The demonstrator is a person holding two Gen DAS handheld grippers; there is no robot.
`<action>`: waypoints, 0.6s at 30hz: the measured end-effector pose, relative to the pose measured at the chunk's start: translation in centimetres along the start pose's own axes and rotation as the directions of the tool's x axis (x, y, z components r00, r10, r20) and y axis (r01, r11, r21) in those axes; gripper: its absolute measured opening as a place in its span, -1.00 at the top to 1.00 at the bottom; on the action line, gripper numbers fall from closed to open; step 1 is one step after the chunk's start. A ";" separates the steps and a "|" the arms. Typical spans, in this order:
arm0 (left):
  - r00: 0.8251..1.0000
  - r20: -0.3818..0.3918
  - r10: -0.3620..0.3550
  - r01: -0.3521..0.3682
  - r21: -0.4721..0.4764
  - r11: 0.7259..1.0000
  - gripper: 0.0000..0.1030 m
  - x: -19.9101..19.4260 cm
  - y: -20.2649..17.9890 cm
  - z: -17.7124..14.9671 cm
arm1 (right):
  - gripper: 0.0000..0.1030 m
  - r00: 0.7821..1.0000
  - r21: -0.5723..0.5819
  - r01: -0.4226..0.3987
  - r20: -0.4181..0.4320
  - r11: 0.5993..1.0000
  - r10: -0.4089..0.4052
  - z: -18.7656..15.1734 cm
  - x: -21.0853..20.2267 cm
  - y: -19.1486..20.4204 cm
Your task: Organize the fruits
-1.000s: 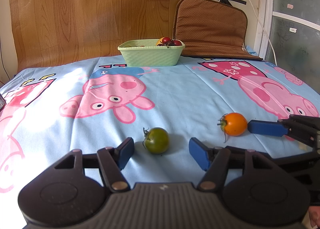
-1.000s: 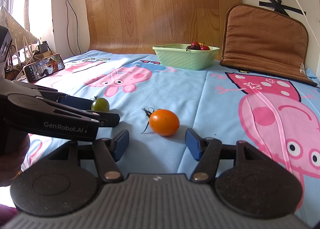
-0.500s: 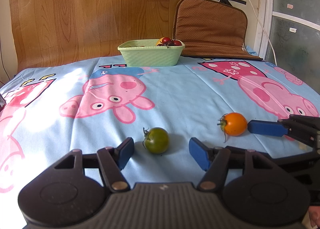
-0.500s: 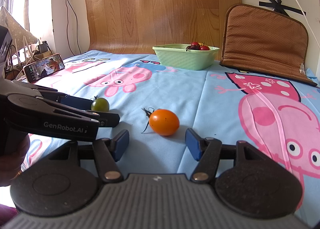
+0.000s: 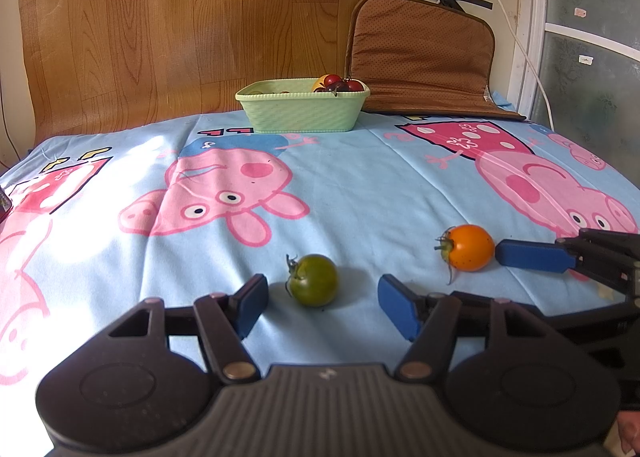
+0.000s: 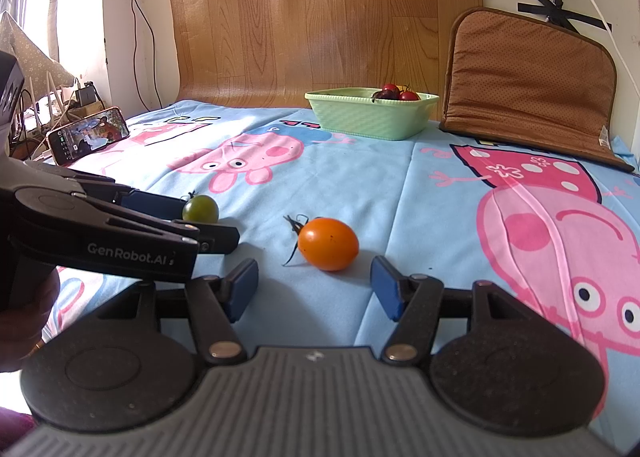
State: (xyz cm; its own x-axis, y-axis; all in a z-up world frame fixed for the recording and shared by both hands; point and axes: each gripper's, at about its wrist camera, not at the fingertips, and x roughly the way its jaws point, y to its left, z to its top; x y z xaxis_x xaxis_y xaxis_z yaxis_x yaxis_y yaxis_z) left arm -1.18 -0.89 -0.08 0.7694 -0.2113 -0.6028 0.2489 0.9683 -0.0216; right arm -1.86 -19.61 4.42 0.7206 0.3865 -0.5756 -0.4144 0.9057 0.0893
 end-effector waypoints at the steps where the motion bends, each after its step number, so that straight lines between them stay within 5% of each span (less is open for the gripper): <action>1: 1.000 0.000 0.000 0.000 0.000 1.000 -0.21 0.0 0.0 0.0 | -0.26 1.000 0.000 0.000 0.000 1.000 0.000 0.0 0.0 0.0; 18: 1.000 -0.008 0.002 -0.002 -0.002 1.000 -0.22 0.4 0.2 0.4 | -0.26 1.000 0.007 0.006 0.000 1.000 -0.006 0.2 0.2 -0.2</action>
State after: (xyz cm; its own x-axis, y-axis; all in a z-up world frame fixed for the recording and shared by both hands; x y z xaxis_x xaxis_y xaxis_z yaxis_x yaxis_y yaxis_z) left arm -0.59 -0.82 -0.03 0.7653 -0.2085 -0.6090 0.2464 0.9689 -0.0221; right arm -1.50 -19.69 4.48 0.7230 0.3812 -0.5761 -0.4061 0.9092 0.0920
